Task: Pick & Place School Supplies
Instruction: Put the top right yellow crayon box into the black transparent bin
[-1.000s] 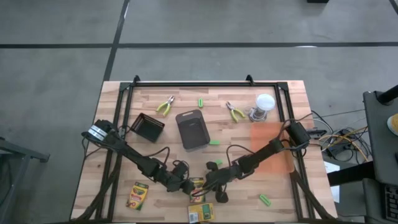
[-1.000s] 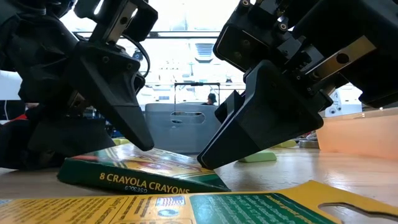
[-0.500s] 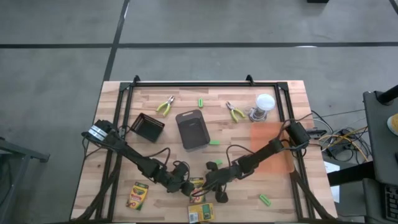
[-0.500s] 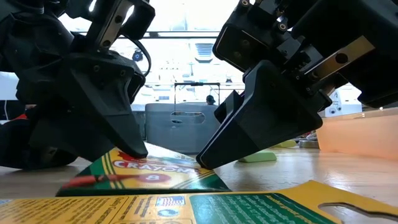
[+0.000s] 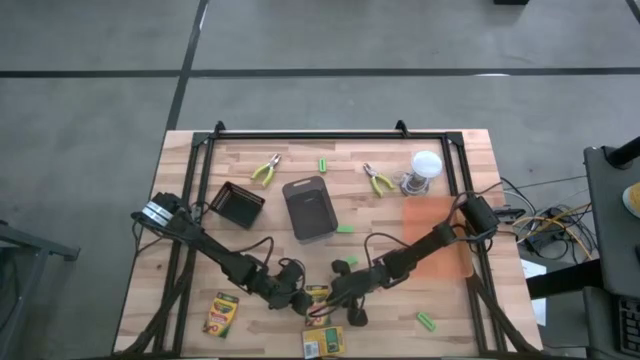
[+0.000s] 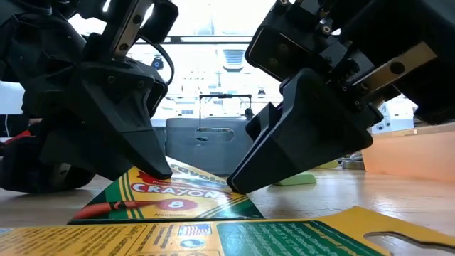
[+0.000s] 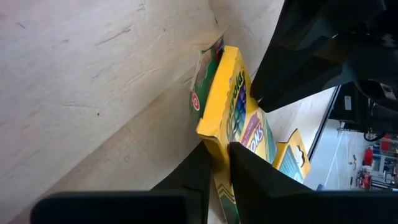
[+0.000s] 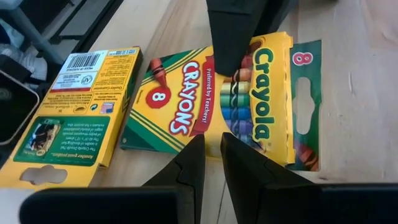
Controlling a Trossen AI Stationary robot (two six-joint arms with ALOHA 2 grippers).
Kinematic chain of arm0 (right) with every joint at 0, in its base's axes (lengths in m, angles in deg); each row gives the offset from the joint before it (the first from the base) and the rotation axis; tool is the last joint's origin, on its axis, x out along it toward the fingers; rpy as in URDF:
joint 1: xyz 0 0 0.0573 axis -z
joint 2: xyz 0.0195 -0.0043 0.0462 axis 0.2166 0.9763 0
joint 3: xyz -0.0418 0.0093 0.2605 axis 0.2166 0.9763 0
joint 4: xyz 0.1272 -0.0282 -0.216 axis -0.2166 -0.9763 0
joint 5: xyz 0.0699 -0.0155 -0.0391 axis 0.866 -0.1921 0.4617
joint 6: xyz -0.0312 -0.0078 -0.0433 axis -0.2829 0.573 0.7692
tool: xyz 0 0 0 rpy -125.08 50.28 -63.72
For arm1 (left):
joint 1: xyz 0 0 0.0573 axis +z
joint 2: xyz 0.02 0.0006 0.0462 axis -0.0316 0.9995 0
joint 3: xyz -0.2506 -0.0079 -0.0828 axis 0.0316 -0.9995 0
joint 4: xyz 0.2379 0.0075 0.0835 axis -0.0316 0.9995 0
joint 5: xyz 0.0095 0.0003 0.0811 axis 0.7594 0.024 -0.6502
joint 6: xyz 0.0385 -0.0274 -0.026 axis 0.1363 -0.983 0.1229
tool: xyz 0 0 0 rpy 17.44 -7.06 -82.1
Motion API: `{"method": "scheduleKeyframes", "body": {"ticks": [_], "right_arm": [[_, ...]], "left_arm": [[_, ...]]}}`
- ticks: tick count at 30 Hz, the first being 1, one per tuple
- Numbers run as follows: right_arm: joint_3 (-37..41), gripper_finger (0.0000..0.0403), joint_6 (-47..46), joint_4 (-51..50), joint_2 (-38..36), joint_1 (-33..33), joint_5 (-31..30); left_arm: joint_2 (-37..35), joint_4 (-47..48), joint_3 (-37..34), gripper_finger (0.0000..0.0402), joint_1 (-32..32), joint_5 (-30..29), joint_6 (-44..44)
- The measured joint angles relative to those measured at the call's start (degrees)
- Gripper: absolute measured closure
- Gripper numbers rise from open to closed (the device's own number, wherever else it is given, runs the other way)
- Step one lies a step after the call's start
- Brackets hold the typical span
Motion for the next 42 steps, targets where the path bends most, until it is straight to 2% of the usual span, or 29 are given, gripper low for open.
{"method": "scheduleKeyframes", "body": {"ticks": [7, 11, 23, 30, 36, 42], "right_arm": [[0.13, 0.0346, 5.64, -0.52, -2.41, -1.08, -0.57], [0.19, 0.0346, 6.15, -3.43, -4.33, -1.22, -3.06], [0.44, 0.0346, 8.89, -4.31, -7.46, -1.22, -3.91], [0.83, 0.0346, 9.84, -7.48, -12.16, -1.31, -4.68], [1.18, 0.0346, 11.32, -11.79, -16.37, -2.49, -6.6], [2.32, 0.0346, 14.36, -12.55, -19.66, -4.69, -6.53]], "left_arm": [[-0.74, 0.1, 0.03, 0.0354, 0.09, -0.34, 2.44], [-1.26, 0.72, 0.07, 0.0355, 0.24, -1.44, 3.43], [-2.67, 2.94, 0.04, 0.0355, 0.3, -2.09, 4.29], [-4.39, 6.93, 0.04, 0.0355, 0.42, -2.81, 5.06], [-7.77, 12.4, 0.0, 0.0356, 0.47, -5.37, 6.88], [-12.58, 18.83, -0.07, 0.0356, 0.46, -10.75, 9.69]]}}
